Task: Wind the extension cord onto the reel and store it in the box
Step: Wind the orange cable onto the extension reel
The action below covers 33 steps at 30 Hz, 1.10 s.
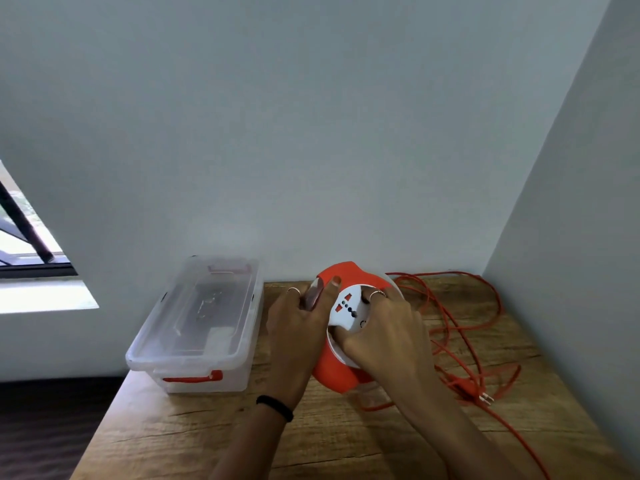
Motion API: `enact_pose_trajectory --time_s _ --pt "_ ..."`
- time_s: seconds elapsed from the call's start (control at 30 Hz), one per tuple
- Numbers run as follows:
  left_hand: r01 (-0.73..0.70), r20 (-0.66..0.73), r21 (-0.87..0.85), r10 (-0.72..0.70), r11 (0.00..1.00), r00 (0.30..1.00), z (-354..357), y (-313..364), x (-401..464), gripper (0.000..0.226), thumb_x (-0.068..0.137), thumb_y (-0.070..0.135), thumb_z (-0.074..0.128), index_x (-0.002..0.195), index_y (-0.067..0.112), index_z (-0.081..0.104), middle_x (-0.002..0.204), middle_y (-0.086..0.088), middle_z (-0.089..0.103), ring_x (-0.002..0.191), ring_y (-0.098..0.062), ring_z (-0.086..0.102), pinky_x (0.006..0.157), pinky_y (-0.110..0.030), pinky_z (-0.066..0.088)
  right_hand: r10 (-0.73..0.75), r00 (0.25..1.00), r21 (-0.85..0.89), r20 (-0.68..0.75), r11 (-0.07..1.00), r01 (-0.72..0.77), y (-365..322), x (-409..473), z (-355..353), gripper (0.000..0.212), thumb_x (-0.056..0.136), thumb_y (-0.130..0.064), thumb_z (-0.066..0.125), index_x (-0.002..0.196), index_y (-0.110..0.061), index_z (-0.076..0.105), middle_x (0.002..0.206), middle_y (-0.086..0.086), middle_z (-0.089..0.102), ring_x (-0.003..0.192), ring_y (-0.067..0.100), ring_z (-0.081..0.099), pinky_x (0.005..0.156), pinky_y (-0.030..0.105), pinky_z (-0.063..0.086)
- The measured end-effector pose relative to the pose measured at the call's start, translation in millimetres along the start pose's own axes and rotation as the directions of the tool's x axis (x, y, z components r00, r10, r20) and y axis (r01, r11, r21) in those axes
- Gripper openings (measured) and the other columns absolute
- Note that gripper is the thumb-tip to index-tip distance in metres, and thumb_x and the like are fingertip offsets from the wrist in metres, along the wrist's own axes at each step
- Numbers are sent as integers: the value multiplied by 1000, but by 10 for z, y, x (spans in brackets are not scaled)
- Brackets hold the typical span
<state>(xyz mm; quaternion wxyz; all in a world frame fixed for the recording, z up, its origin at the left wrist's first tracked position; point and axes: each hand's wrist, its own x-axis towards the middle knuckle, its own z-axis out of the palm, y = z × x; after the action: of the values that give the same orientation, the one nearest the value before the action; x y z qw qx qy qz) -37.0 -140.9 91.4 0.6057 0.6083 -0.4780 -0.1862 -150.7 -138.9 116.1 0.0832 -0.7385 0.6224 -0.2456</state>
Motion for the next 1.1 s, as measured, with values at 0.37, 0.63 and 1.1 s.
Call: enact_pose_trajectory --time_s 0.37,0.63,1.1 --pt "141 125 -84 -130 986 984 -81 -44 206 62 82 52 58 79 -10 58 71 -20 66 59 -23 62 56 -30 49 -484 871 -163 82 856 491 345 -9 -433 57 79 -21 70 133 -25 52 116 3 54 90 24 60 76 36 51" --pt "151 227 -29 -141 988 964 -141 -25 274 53 84 50 60 78 -2 64 67 -11 69 64 -28 68 62 -38 55 -638 714 -409 290 592 695 385 109 -490 72 69 -26 83 130 -45 50 127 7 58 96 24 61 73 34 52" --pt "205 257 -163 -159 965 953 -143 27 184 48 86 39 63 85 -9 63 71 -14 70 57 -17 67 52 -25 52 -658 594 -495 463 365 789 62 120 -586 65 78 -29 71 134 -46 42 92 10 61 73 24 62 43 21 8"
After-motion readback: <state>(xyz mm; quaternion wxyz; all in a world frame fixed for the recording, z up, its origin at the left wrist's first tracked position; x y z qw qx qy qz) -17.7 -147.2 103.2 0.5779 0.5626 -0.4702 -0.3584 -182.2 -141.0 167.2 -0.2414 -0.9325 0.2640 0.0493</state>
